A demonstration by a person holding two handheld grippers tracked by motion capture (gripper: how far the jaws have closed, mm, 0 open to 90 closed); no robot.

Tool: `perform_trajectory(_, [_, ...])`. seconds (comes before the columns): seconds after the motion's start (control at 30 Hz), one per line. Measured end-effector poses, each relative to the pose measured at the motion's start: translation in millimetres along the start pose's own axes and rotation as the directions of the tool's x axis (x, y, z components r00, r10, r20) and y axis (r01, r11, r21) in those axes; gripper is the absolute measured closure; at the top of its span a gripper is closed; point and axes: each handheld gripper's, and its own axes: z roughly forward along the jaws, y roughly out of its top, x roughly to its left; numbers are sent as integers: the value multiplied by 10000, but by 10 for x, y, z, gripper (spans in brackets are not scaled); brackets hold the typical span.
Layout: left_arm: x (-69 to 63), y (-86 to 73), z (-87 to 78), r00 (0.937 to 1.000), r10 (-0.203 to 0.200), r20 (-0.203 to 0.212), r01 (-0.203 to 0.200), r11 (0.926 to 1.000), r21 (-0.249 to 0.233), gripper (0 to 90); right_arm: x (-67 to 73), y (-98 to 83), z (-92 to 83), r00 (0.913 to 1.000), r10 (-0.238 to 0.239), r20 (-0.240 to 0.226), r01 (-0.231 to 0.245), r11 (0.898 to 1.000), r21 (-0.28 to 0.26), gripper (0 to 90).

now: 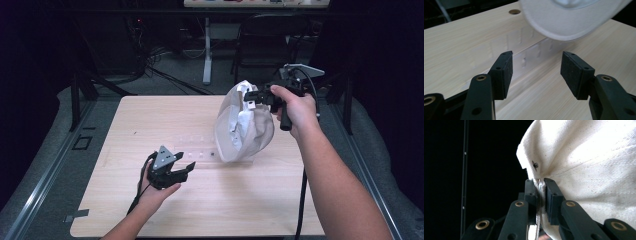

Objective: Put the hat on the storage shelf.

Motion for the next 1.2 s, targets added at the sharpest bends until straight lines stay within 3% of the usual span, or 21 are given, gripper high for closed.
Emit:
perform_trajectory(0.1, [-152, 100, 91, 9983, 558, 158, -557, 9984, -109, 430, 29, 31, 52, 10000, 17, -82, -17, 10000, -89, 818])
perform_trajectory(0.17, [-241, 166, 163, 9949, 953, 339, -956, 9954, 65, 408, 50, 50, 110, 9999, 79, -142, -82, 9998, -157, 818])
perform_trajectory(0.27, [-355, 246, 257, 9915, 1207, 478, -1215, 9925, 142, 398, 58, 72, 152, 9997, 126, -205, -129, 9998, -145, 818])
perform_trajectory(0.4, [-495, 349, 384, 9885, 1501, 166, -1502, 9886, 72, 392, 70, 98, 211, 9994, 222, -265, -231, 9992, -324, 818])
perform_trajectory(0.57, [-608, 437, 574, 9846, 1724, -307, -1707, 9839, 524, 406, 97, 110, 262, 9993, 230, -296, -238, 9993, -289, 818])
perform_trajectory(0.77, [-557, 433, 721, 9878, 1332, -809, -1249, 9871, 1005, 464, 118, 113, 302, 9992, 155, -379, -167, 9994, -312, 818])
perform_trajectory(0.83, [-518, 440, 739, 9902, 1015, -961, -913, 9902, 1053, 532, 129, 114, 310, 9991, 126, -396, -138, 9994, -302, 818])
perform_trajectory(1.0, [-447, 429, 723, 9925, 656, -1031, -530, 9913, 1205, 660, 176, 104, 312, 9991, 55, -422, -67, 9996, -281, 818])
perform_trajectory(1.2, [-375, 419, 662, 9918, 844, -958, -735, 9909, 1127, 731, 229, 84, 328, 9995, -73, -323, 64, 9996, -276, 817])
